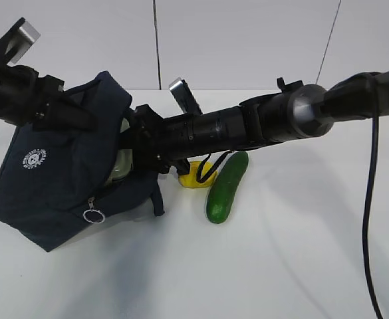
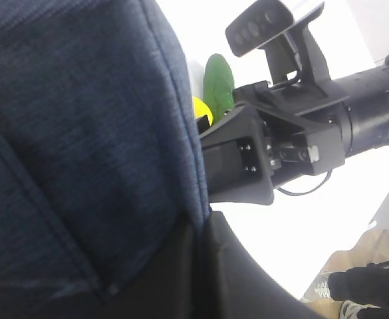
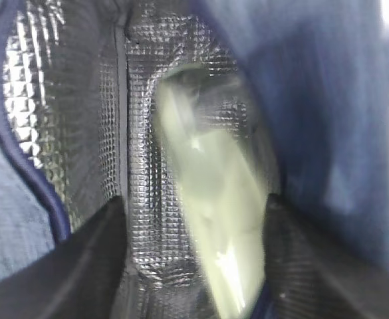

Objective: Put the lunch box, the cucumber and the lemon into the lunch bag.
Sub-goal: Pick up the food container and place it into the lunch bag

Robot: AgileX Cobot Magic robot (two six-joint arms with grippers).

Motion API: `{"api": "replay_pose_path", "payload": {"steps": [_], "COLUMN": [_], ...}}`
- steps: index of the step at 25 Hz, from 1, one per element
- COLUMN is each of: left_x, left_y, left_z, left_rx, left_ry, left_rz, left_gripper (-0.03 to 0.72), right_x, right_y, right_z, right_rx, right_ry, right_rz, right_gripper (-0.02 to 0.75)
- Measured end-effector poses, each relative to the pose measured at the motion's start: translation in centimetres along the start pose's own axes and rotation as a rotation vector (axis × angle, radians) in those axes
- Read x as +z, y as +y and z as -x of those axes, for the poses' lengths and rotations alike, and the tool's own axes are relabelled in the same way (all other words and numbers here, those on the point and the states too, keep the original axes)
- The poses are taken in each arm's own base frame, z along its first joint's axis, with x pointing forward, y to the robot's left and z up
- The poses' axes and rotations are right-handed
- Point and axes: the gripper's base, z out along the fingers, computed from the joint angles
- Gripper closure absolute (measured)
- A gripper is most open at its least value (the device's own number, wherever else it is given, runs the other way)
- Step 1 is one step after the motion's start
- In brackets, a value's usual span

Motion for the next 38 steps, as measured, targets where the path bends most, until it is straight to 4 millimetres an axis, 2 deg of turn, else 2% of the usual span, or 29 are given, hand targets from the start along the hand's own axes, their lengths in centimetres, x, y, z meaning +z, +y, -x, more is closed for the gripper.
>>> {"api": "replay_pose_path", "payload": {"steps": [9,18,23,33,38], "left_x": [0.0,-0.2,-0.7,-3.2,-3.8], "left_y": [0.0,0.0,0.5,2.6,3.2], "left_z": [0.0,-0.1,-0.2,-0.2,-0.3], "left_rx": [0.0,-0.002,-0.011,-0.072,-0.084], "left_ry": [0.0,0.015,0.022,-0.002,-0.012], "left_rz": [0.0,-0.018,-0.024,-0.03,-0.019], "left_gripper": [0.693,0.693,0.693,0.693,0.693], "right_x": [0.0,-0.7,-0.9,-3.3,-5.3], "right_y": [0.4,1.1,1.1,4.8,6.7], "right_z": [0.2,-0.1,-0.5,-0.3,-0.4], "right_rx": [0.038,-0.04,-0.074,-0.205,-0.272], "right_ry": [-0.006,0.068,0.128,0.173,0.209], "right_rz": [0.025,0.136,0.108,-0.037,-0.186], "right_gripper": [0.243,0.239,0.239,0.238,0.238]}}
